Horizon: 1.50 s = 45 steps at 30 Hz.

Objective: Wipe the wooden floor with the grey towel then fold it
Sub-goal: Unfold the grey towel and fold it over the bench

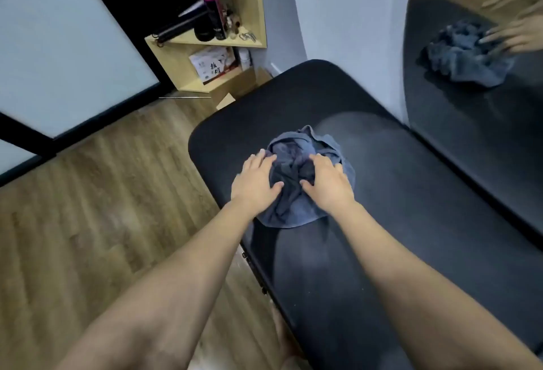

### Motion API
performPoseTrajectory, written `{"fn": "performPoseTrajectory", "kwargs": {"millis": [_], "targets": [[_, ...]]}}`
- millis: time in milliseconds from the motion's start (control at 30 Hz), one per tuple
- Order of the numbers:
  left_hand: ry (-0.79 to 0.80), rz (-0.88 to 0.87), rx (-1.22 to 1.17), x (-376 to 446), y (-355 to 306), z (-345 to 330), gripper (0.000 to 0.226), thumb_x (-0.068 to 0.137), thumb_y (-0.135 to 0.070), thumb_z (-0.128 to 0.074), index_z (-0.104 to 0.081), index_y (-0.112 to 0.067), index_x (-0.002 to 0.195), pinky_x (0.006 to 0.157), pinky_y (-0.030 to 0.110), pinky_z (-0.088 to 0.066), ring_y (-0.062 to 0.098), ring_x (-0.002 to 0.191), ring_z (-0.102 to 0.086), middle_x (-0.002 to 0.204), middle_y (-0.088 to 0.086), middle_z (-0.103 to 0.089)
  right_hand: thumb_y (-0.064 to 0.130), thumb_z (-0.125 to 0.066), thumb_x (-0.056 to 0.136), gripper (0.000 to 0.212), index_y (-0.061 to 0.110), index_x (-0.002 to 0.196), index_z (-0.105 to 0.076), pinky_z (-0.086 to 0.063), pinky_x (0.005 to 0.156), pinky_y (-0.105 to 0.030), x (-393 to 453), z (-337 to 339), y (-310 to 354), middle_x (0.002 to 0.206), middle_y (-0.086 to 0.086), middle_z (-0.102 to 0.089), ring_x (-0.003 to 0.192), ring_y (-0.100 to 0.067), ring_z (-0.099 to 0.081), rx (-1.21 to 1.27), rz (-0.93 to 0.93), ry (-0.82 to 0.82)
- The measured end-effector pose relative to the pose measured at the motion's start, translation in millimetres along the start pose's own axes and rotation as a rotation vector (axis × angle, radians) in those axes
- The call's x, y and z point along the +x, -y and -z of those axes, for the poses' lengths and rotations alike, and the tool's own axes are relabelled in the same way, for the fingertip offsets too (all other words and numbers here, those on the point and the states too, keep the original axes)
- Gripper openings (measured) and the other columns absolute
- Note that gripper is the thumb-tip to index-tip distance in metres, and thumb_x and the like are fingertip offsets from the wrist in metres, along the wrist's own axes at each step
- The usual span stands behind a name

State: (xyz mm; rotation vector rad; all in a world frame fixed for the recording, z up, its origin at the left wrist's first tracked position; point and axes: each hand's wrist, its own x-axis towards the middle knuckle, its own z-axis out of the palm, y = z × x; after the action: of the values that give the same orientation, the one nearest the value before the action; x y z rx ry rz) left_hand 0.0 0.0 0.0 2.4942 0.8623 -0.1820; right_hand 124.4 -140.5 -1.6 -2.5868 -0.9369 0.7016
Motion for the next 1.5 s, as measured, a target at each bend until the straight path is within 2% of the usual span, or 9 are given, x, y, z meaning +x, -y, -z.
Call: {"fn": "performPoseTrajectory", "kwargs": {"millis": [100,233,433,667,867,1033,1167,1267,1500], "targets": [[0.009,-0.021,0.125,21,-12,-10,0.08,0.091,-0.055,-0.06,-0.023,-0.028,0.157,0.113,0.048,-0.034,0.02,0.153,-0.014,0.167,-0.007,-0.015,0.041,-0.061,0.095,0.08,0.022,0.159,-0.016,-0.027,0.114,-0.048,16,-3,-17,0.168,0.0,-0.014,0.145,-0.038,-0.026,-0.104,-0.071,0.075],[0.067,0.162,0.15,36,-21,-30,0.092,0.083,-0.059,-0.069,-0.022,-0.026,0.155,0.108,0.047,-0.033,0.025,0.144,-0.029,0.153,-0.002,-0.041,0.05,-0.063,0.092,0.077,0.023,0.153,-0.025,-0.027,0.106,-0.049,26,-9,-40,0.152,0.001,-0.039,0.133,-0.033,-0.037,-0.264,-0.127,0.085],[-0.036,0.225,0.226,29,7,-39,0.02,0.092,-0.028,-0.054,-0.049,-0.027,0.111,0.089,0.043,-0.031,0.025,0.114,-0.051,0.113,-0.001,-0.063,0.037,-0.05,0.101,0.022,0.025,0.117,-0.059,-0.026,0.095,-0.046,24,-15,-60,0.119,0.001,-0.058,0.111,-0.028,-0.05,-0.352,-0.058,-0.047],[-0.18,0.29,-0.069,22,37,1,0.013,0.093,-0.027,-0.053,-0.045,-0.032,0.103,0.09,0.043,-0.03,0.023,0.102,-0.057,0.094,-0.007,-0.064,0.038,-0.049,0.101,0.026,0.026,0.109,-0.07,-0.028,0.091,-0.045,26,7,-41,0.112,-0.003,-0.061,0.104,-0.03,-0.053,-0.208,-0.018,-0.255],[-0.415,0.268,-0.326,9,39,57,0.012,0.092,-0.026,-0.057,-0.046,-0.032,0.092,0.083,0.03,-0.02,0.011,0.086,-0.058,0.081,-0.016,-0.067,0.036,-0.05,0.101,0.024,0.022,0.107,-0.068,-0.029,0.086,-0.042,23,45,18,0.104,-0.003,-0.061,0.099,-0.029,-0.053,-0.061,0.109,-0.417],[-0.58,0.188,-0.663,-18,42,121,0.011,0.089,-0.02,-0.063,-0.058,-0.029,0.084,0.083,0.035,-0.05,0.013,0.083,-0.065,0.081,-0.012,-0.069,0.034,-0.05,0.102,0.024,0.016,0.104,-0.066,-0.044,0.089,-0.048,6,77,74,0.103,-0.005,-0.062,0.097,-0.032,-0.056,0.121,0.259,-0.461],[-0.717,0.081,-0.884,-60,46,183,0.009,0.089,-0.013,-0.064,-0.065,-0.019,0.082,0.073,0.035,-0.055,0.009,0.076,-0.065,0.079,-0.006,-0.07,0.031,-0.047,0.103,0.02,0.017,0.099,-0.06,-0.048,0.088,-0.051,-19,94,126,0.099,-0.003,-0.063,0.096,-0.028,-0.056,0.345,0.347,-0.479],[-0.791,0.067,-0.952,-92,46,233,0.017,0.093,-0.017,-0.062,-0.064,-0.023,0.077,0.073,0.039,-0.053,0.014,0.075,-0.06,0.077,-0.002,-0.065,0.035,-0.043,0.103,0.011,0.024,0.101,-0.04,-0.049,0.081,-0.049,-35,97,165,0.098,-0.01,-0.06,0.092,-0.035,-0.058,0.43,0.38,-0.416],[-1.093,-0.052,-0.998,-198,41,377,0.02,0.096,-0.023,-0.062,-0.062,-0.022,0.076,0.07,0.027,-0.052,0.007,0.068,-0.057,0.074,-0.009,-0.065,0.088,-0.065,0.057,0.09,0.033,0.12,-0.032,-0.049,0.082,-0.043,-95,87,250,0.114,0.001,-0.052,0.105,-0.028,-0.054,0.143,0.609,-0.241]]}}
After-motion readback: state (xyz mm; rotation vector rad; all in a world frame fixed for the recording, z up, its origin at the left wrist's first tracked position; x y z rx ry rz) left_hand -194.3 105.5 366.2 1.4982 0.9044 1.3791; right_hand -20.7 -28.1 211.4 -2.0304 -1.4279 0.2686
